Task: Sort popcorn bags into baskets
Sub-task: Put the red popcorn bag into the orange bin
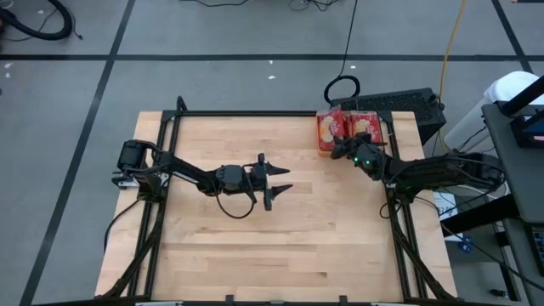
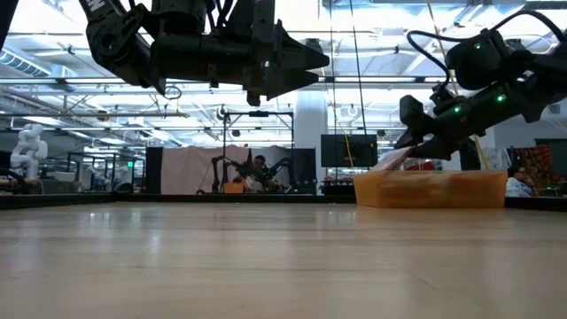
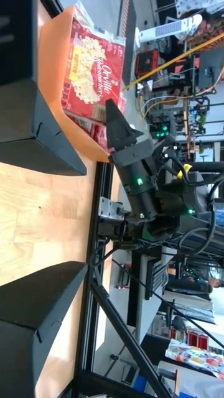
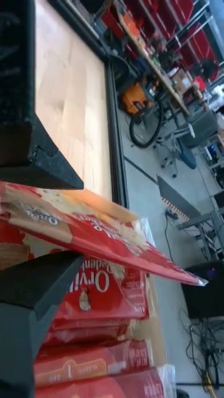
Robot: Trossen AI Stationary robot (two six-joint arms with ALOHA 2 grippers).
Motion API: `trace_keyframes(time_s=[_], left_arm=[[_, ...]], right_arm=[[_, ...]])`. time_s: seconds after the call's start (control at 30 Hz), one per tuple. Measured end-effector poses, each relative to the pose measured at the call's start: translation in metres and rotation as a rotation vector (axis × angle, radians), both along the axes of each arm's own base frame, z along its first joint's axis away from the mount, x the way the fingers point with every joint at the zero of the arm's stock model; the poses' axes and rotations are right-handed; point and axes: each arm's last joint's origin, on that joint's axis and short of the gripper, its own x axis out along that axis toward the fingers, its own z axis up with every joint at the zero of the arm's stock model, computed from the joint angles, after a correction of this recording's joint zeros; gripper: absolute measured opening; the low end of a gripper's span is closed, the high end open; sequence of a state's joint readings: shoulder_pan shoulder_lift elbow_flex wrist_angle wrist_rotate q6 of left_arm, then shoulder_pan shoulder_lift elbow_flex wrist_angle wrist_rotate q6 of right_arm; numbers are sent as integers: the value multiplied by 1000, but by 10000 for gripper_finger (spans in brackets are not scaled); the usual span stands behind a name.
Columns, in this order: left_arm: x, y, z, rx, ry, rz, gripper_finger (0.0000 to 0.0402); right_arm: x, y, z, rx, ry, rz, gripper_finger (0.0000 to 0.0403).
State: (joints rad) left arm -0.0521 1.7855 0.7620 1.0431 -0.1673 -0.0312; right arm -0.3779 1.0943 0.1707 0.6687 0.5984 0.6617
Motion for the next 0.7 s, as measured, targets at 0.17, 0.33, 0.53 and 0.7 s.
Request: trace_keyframes(time_s=[0.17,0.33,0.53,0.7], left_arm=[[0,0,0,-8,-1,0,239],[0,-4,0,-9,0,-10,239],[-1,-10,0,-20,-2,-29,239],[-1,-10,0,-21,-2,-30,239]], right_arm=[[0,1,2,-15,8,9,163],[-2,2,6,-38,11,19,163],[-10,6,11,22,136,45,163],[-14,8,25,46,189,46,162]])
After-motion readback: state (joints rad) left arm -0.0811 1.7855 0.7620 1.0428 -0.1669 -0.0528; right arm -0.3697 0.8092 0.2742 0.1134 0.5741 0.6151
